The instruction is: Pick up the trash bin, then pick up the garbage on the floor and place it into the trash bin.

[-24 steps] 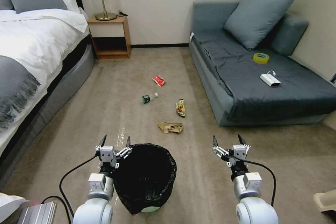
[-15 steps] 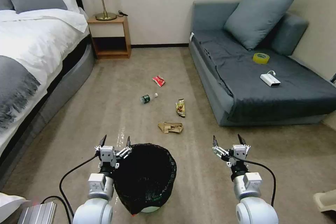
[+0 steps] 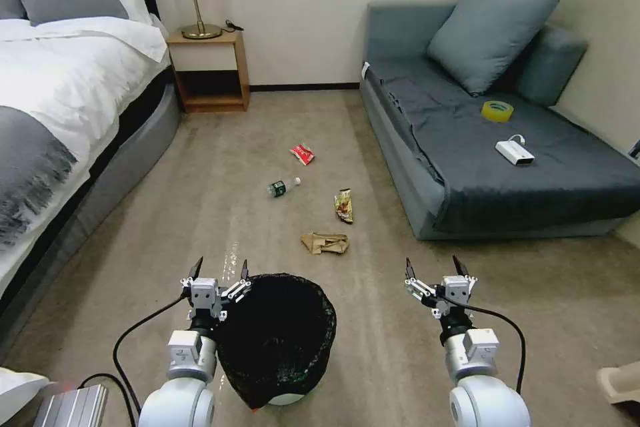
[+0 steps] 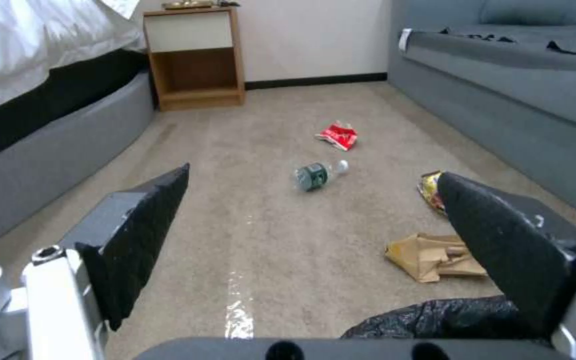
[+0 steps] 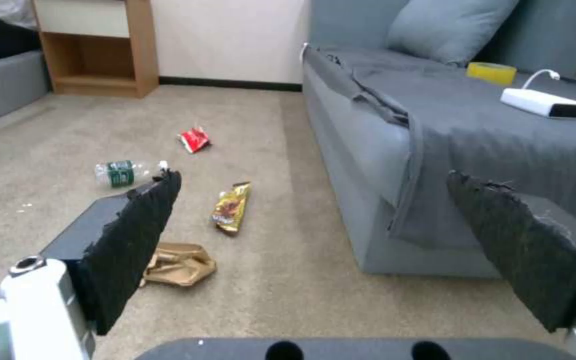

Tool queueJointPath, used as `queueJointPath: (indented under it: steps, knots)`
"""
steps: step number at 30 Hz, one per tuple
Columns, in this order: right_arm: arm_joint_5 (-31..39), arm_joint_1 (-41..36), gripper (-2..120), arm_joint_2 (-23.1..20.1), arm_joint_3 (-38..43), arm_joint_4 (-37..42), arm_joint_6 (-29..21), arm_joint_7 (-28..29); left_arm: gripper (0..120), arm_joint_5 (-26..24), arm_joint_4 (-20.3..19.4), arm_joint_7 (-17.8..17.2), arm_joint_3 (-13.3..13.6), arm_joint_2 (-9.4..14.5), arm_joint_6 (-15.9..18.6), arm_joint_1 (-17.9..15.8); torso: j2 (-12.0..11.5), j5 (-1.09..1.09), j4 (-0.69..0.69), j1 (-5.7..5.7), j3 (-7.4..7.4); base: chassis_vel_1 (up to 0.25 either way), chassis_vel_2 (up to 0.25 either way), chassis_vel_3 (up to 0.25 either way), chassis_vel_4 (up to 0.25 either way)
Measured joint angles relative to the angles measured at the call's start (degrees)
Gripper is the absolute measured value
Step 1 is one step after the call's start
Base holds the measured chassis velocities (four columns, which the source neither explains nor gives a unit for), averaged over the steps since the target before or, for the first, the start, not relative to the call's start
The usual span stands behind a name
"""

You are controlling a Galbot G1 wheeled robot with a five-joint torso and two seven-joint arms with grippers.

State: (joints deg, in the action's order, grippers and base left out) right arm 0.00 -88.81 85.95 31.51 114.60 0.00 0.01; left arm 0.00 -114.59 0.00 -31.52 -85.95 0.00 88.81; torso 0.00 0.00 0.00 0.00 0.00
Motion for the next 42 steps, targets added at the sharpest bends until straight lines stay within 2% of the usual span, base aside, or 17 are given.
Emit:
queueJointPath:
  steps: [16,18,19,20,21,23,24,25,26,29,30,34,35,37,39,40,42]
  knots:
    - [0.3,-0.29,100,0.0,0.45,0.23,-0.04,-0.01,100,-0.57,0.0,-0.05,-0.01,0.27,-0.11,-0.01,0.0,0.01,0.01,0.0,0.0,0.0,0.0,0.0,0.0]
    - [0.8,-0.83,100,0.01,1.3,0.82,-0.25,-0.01,100,-2.74,0.02,-0.26,-0.19,1.38,-0.59,-0.08,0.0,0.01,0.02,0.0,0.0,0.0,0.0,0.0,0.0]
    - [3.18,-3.94,100,0.04,5.95,3.99,-1.41,0.55,100,-7.53,0.06,-1.06,-0.94,3.8,-1.81,-0.28,0.0,0.0,-0.01,0.0,0.0,0.0,0.0,0.0,0.0]
    - [4.35,-4.79,100,-0.01,7.23,4.91,-1.43,0.52,100,-9.38,0.12,-1.32,-1.19,4.78,-2.25,-0.38,0.0,-0.08,-0.06,0.0,0.0,0.0,0.0,0.0,0.0]
    - [4.35,-4.79,100,-0.01,7.23,4.91,-1.43,0.52,100,-9.38,0.12,-1.32,-1.19,4.78,-2.25,-0.38,0.0,-0.08,-0.06,0.0,0.0,0.0,0.0,0.0,0.0]
    - [6.39,-5.34,100,-0.47,8.16,6.2,-0.98,-0.11,100,-12.45,-0.34,-2.02,-1.37,6.15,-2.5,-0.52,0.01,0.03,-0.01,0.0,0.0,0.0,0.0,0.0,0.0]
    - [6.61,-5.43,100,-0.7,8.2,6.42,-0.98,-0.17,100,-13.19,-1.05,-2.56,-1.51,6.42,-2.04,-0.57,0.01,-0.02,-0.01,0.0,0.0,0.0,0.0,0.0,0.0]
    - [6.91,-5.42,100,-1.22,8.2,6.89,-1.05,-0.22,100,-14.12,-2.17,-3.33,-1.58,6.63,-0.2,-0.6,0.01,0.01,0.0,0.0,0.0,0.0,0.0,0.0,0.0]
    - [6.91,-5.42,100,-1.22,8.2,6.89,-1.05,-0.22,100,-14.12,-2.17,-3.33,-1.58,6.63,-0.2,-0.6,0.01,0.01,0.0,0.0,0.0,0.0,0.0,0.0,0.0]
    - [8.34,-5.77,100,-3.38,7.71,8.49,-2.81,0.47,100,-15.34,-4.34,-5.27,-1.65,7.29,6.74,-0.43,0.01,-0.01,0.0,0.0,0.0,0.0,0.0,0.0,0.0]
    - [8.34,-5.77,100,-3.38,7.71,8.49,-2.81,0.47,100,-15.34,-4.34,-5.27,-1.65,7.29,6.74,-0.43,0.01,-0.01,0.0,0.0,0.0,0.0,0.0,0.0,0.0]
    - [11.04,-6.22,100,-6.51,6.81,9.85,-5.5,1.82,100,-16.73,-4.95,-7.36,-1.19,8.86,11.83,-0.2,0.01,0.0,0.0,0.0,0.0,0.0,0.0,0.0,0.0]
    - [11.04,-6.22,100,-6.51,6.81,9.85,-5.5,1.82,100,-16.73,-4.95,-7.36,-1.19,8.86,11.83,-0.2,0.01,0.0,0.0,0.0,0.0,0.0,0.0,0.0,0.0]
    - [12.6,-6.74,100,-7.46,6.34,10.35,-6.52,2.57,100,-17.87,-5.17,-8.86,-0.81,9.33,13.96,0.17,0.01,0.0,0.0,0.0,0.0,0.0,0.0,0.0,0.0]
    - [13.22,-7.21,100,-8.12,5.92,10.69,-6.83,2.93,100,-22.4,-5.98,-11.56,0.06,9.92,17.92,0.73,0.01,0.0,0.0,0.0,0.0,0.0,0.0,0.0,0.0]
    - [13.22,-7.21,100,-8.12,5.92,10.69,-6.83,2.93,100,-22.4,-5.98,-11.56,0.06,9.92,17.92,0.73,0.01,0.0,0.0,0.0,0.0,0.0,0.0,0.0,0.0]
    - [13.25,-7.38,100,-8.2,5.71,10.73,-6.83,2.96,100,-24.28,-6.45,-12.65,0.43,10.26,20.03,1.03,0.01,0.0,0.0,0.0,0.0,0.0,0.0,0.0,0.0]
